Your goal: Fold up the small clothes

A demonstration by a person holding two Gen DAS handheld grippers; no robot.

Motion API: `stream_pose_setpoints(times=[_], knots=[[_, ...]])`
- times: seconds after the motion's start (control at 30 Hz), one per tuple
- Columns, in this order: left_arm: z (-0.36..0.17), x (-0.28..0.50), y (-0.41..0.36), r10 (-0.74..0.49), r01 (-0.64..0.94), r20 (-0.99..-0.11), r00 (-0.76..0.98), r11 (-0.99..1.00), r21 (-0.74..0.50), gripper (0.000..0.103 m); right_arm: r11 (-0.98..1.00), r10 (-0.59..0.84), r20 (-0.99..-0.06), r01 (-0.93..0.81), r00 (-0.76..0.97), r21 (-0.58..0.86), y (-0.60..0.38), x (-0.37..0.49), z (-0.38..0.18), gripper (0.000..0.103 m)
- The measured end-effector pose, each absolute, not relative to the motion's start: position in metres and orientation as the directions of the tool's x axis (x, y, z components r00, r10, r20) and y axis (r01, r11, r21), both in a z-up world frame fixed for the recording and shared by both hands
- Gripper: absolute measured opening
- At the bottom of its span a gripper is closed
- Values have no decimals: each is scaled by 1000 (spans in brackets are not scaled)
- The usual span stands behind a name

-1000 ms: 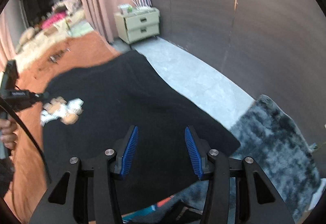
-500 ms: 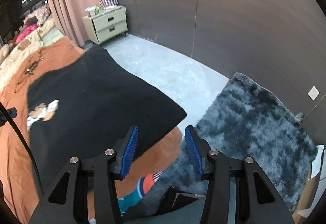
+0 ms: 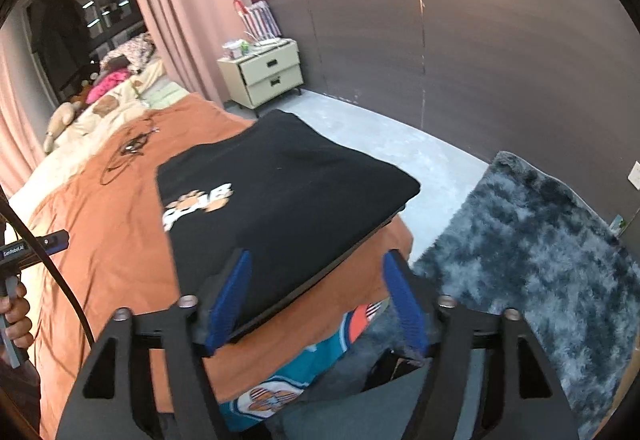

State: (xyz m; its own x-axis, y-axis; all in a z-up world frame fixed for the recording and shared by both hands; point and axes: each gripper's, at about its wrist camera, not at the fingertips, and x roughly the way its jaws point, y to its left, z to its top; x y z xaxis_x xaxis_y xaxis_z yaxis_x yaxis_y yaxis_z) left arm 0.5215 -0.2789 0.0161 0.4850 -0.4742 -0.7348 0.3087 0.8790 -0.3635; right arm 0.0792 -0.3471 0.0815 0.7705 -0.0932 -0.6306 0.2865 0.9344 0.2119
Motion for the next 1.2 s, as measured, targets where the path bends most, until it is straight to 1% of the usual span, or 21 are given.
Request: stream_pose_setpoints(times=[0.1, 0.17, 0.27, 0.37, 0.4, 0.47, 0.63, 0.83, 1.1, 1.2], knots=[[32, 491, -266, -470, 325, -718, 513, 881, -343, 83, 934, -85, -612, 278, 786, 226, -336, 57, 82, 81], [42, 470, -258, -462, 339, -708, 534, 884, -322, 87, 935, -85, -605, 274, 792, 226, -330, 45, 81, 81], [53, 442, -243, -448, 345, -699, 558, 891, -295, 92, 937, -98, -593, 275, 799, 216, -314, 26, 84, 88], [63, 413, -227, -440, 344, -678, 589, 896, -282, 100, 942, -97, -578, 262, 811, 210, -299, 8, 84, 97], [65, 405, -223, -433, 342, -671, 602, 899, -273, 103, 945, -92, -571, 252, 816, 209, -294, 2, 84, 103], [70, 386, -213, -417, 334, -659, 625, 907, -256, 103, 949, -86, -560, 239, 824, 207, -284, -11, 83, 103], [74, 341, -190, -403, 312, -640, 654, 915, -258, 103, 956, -66, -535, 207, 842, 209, -266, -44, 80, 103], [83, 283, -174, -369, 292, -610, 701, 929, -226, 103, 960, -11, -503, 151, 864, 238, -264, -83, 75, 103], [94, 195, -153, -335, 257, -515, 789, 941, -219, 103, 971, 43, -465, 73, 884, 229, -253, -131, 67, 103], [96, 162, -147, -296, 231, -482, 824, 954, -191, 103, 975, 62, -449, 41, 891, 217, -246, -145, 63, 103]])
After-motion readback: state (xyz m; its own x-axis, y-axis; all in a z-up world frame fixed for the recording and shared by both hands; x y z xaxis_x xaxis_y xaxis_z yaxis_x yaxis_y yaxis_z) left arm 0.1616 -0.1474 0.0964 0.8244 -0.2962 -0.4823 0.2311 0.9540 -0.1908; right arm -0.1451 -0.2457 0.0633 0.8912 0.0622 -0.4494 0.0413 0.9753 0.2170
